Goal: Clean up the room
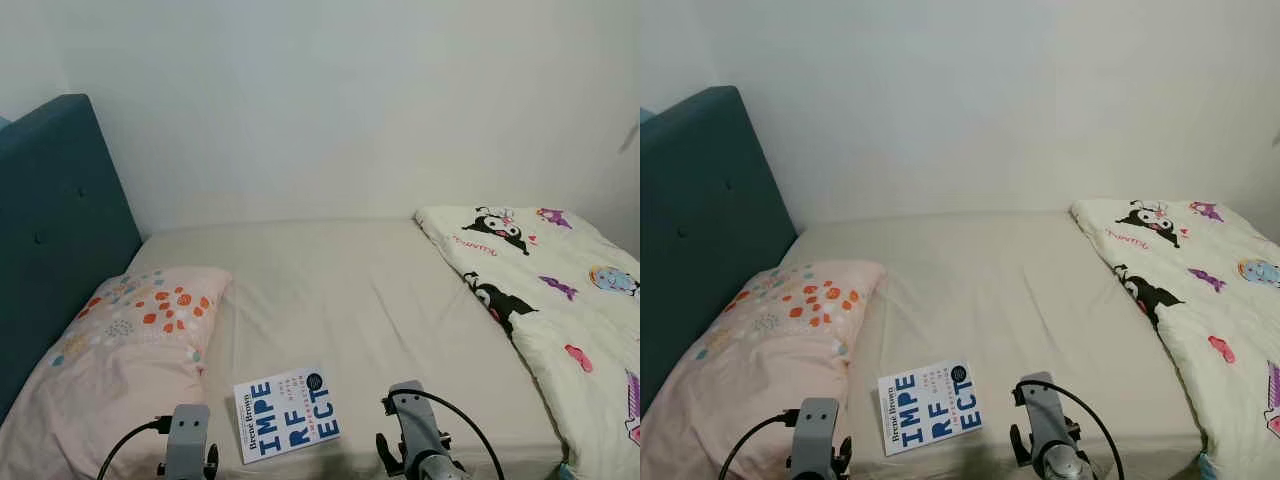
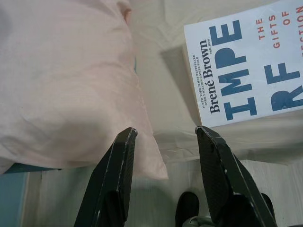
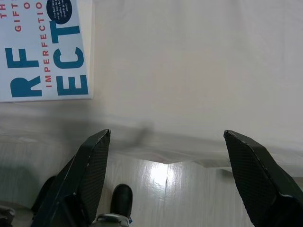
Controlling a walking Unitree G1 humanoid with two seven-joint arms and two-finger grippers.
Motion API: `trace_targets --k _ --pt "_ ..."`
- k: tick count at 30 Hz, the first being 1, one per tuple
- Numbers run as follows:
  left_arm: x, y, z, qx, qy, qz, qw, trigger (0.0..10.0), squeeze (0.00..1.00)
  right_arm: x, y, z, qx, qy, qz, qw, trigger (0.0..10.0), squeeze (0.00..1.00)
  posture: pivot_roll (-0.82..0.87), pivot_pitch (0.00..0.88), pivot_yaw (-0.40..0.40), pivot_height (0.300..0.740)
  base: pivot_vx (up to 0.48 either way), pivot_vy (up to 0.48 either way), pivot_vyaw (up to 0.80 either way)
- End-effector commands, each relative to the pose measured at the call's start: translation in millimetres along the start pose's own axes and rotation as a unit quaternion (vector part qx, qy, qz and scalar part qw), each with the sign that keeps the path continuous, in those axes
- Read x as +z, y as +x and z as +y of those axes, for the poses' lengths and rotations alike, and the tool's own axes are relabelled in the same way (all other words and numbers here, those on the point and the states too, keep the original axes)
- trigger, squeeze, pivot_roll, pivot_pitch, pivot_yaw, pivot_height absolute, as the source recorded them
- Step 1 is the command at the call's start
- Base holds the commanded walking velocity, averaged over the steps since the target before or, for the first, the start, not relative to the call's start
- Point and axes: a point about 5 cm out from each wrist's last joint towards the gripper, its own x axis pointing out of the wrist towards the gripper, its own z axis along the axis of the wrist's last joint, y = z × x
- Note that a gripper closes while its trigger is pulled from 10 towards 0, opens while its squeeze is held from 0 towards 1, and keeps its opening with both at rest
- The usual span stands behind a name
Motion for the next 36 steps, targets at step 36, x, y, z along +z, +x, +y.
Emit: trace_targets --k 36 --pt "0.4 -0.1 -1.9 -0.003 0.004 -0.001 1.0 10.0 0.0 -2.1 0.2 3.2 0.014 0.011 0.013 1.0 10.0 0.0 -0.01 0.0 -0.04 0.691 0.0 0.0 0.0"
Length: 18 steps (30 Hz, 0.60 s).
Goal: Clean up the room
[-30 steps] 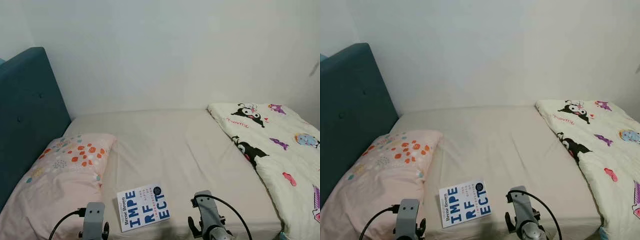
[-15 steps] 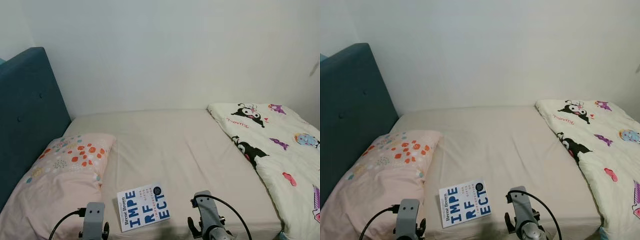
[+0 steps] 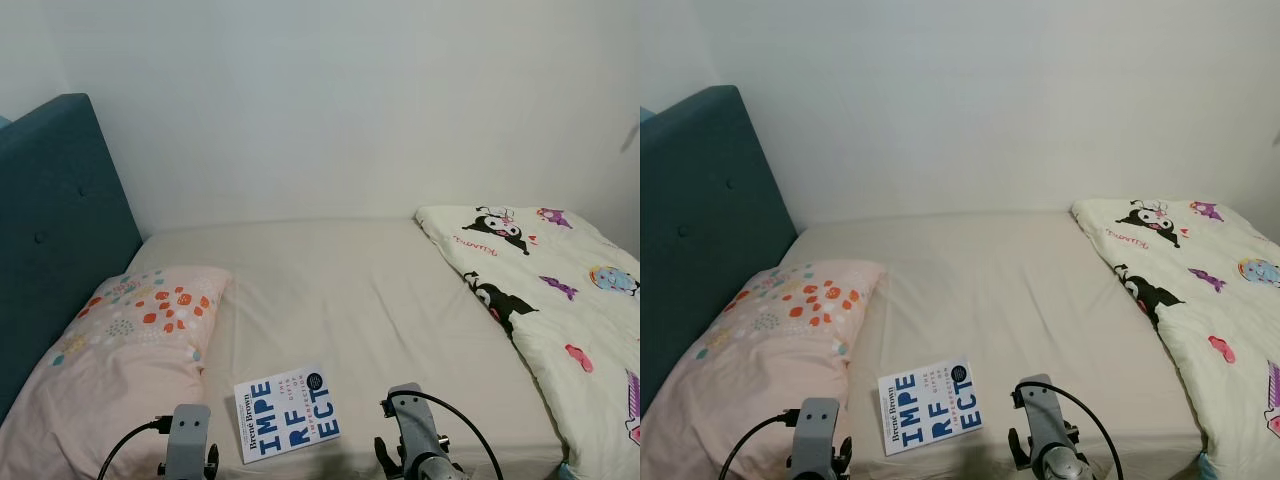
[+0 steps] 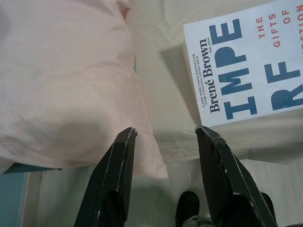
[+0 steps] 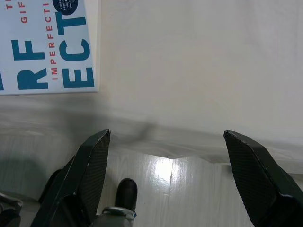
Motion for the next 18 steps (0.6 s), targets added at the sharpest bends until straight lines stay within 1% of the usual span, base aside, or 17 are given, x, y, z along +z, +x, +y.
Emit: trace_targets --k 1,13,18 --pt "0.0 -0.3 -1.4 -0.002 0.003 -0.001 1.0 10.0 0.0 1.0 0.5 1.1 0.001 0.007 0.001 1.0 10.0 0.0 -0.01 0.0 -0.04 0.686 0.0 0.0 0.0" --pt "-0.2 -0.6 -1.4 -0.004 0.007 -0.001 1.0 10.0 0.0 2.7 0.8 1.3 0.002 0.009 -0.002 1.0 10.0 0.0 -0.01 0.0 -0.038 0.646 0.0 0.0 0.0" --pt "0.4 -0.4 -1.4 -0.004 0.007 -0.003 1.0 10.0 0.0 3.7 1.0 1.7 0.002 0.01 -0.005 1.0 10.0 0.0 -0.01 0.0 -0.039 0.646 0.0 0.0 0.0"
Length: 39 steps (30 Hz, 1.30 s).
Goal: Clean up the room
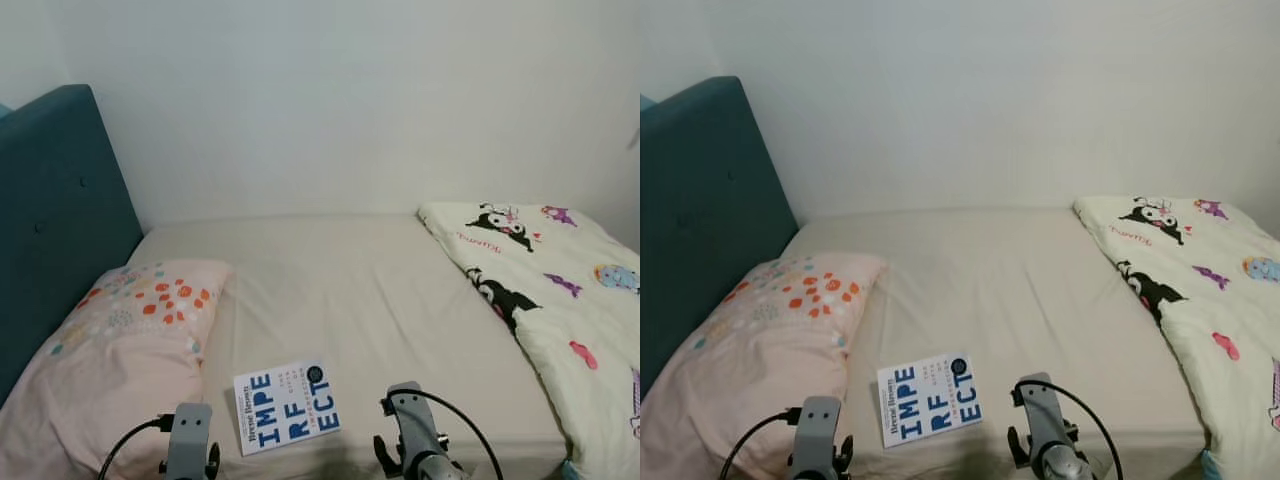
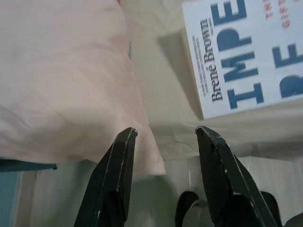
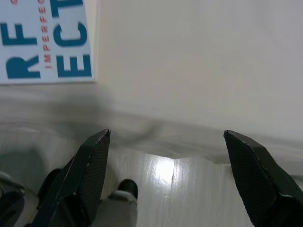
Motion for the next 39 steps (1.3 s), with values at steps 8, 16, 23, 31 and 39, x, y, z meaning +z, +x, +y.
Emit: trace_targets --k 8,16,23,31,39 --pt "0.9 0.1 -1.0 -0.002 0.002 -0.002 1.0 10.0 0.0 2.7 0.7 2.6 0.006 0.01 -0.005 1.0 10.0 0.0 0.0 0.0 -0.038 0.646 0.0 0.0 0.0" --pt "3.2 0.8 -2.0 -0.005 0.004 -0.006 1.0 10.0 0.0 4.7 1.2 3.0 0.005 0.015 -0.007 1.0 10.0 0.0 0.0 0.0 -0.038 0.642 0.0 0.0 0.0" --pt "13.7 4.0 1.1 -0.004 0.01 -0.028 1.0 10.0 0.0 30.7 6.2 6.4 0.009 0.027 -0.044 0.999 10.0 0.0 0.0 0.0 -0.036 0.607 0.0 0.0 0.0" --pt "25.1 5.5 9.0 0.0 0.015 -0.058 0.998 10.0 0.0 67.6 9.8 7.7 0.013 0.035 -0.101 0.994 10.0 0.0 0.01 0.0 -0.041 0.603 0.0 0.0 0.0" --pt "53.6 -12.7 25.5 -0.035 -0.017 -0.18 0.983 10.0 0.0 117.3 9.0 -0.4 -0.002 0.028 -0.18 0.983 4.6 0.0 0.02 0.0 -0.047 0.603 0.0 0.0 0.0"
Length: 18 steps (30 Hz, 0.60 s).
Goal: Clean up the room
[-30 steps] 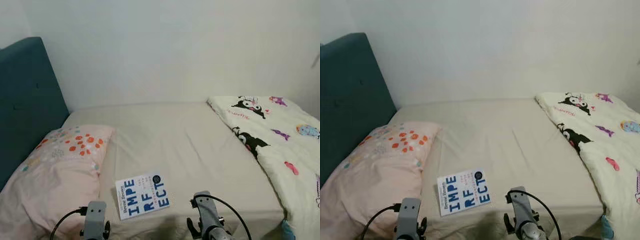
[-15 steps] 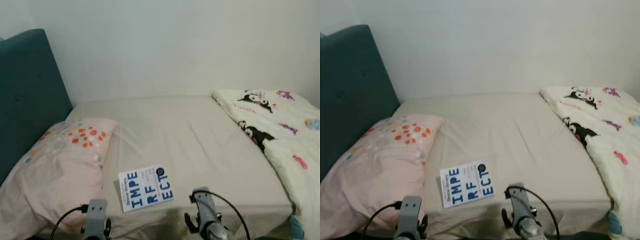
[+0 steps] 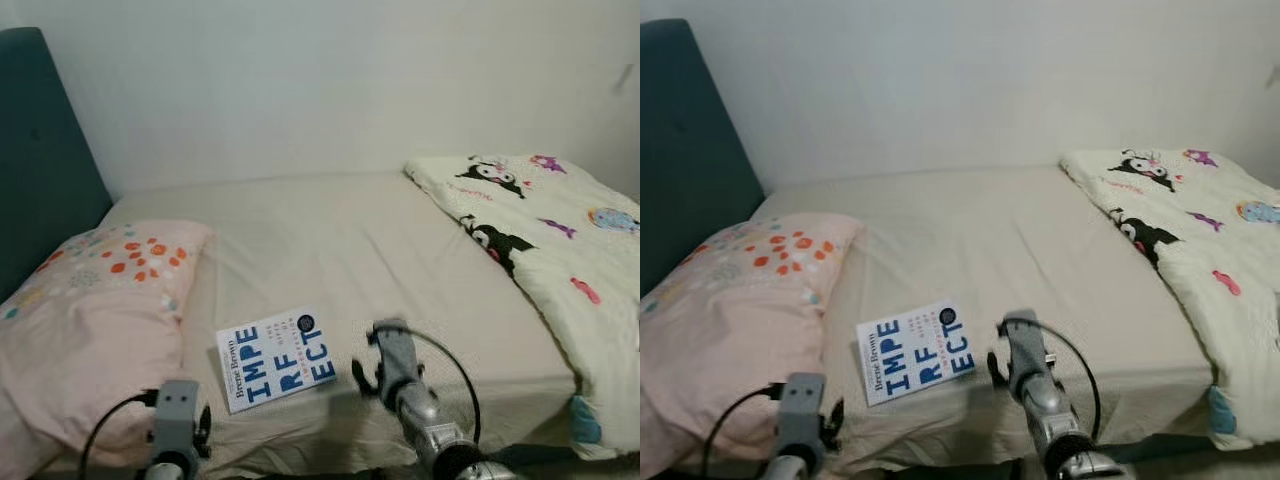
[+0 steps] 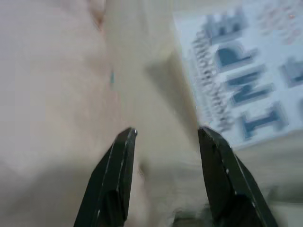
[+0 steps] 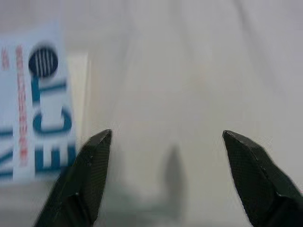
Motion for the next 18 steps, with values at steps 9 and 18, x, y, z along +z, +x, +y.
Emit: trace_targets --k 9,18 --pt "32.7 -17.5 0.6 -0.071 0.021 -0.082 0.994 10.0 0.0 2.6 3.7 -10.5 -0.014 0.013 0.03 0.999 0.0 0.0 0.07 0.053 -0.071 0.603 0.0 0.0 0.0" --pt "57.5 -29.9 -1.5 -0.089 0.032 -0.12 0.988 10.0 0.0 0.4 5.1 -7.5 0.0 0.023 0.059 0.998 3.8 0.0 0.11 0.096 -0.084 0.603 0.0 0.0 0.0"
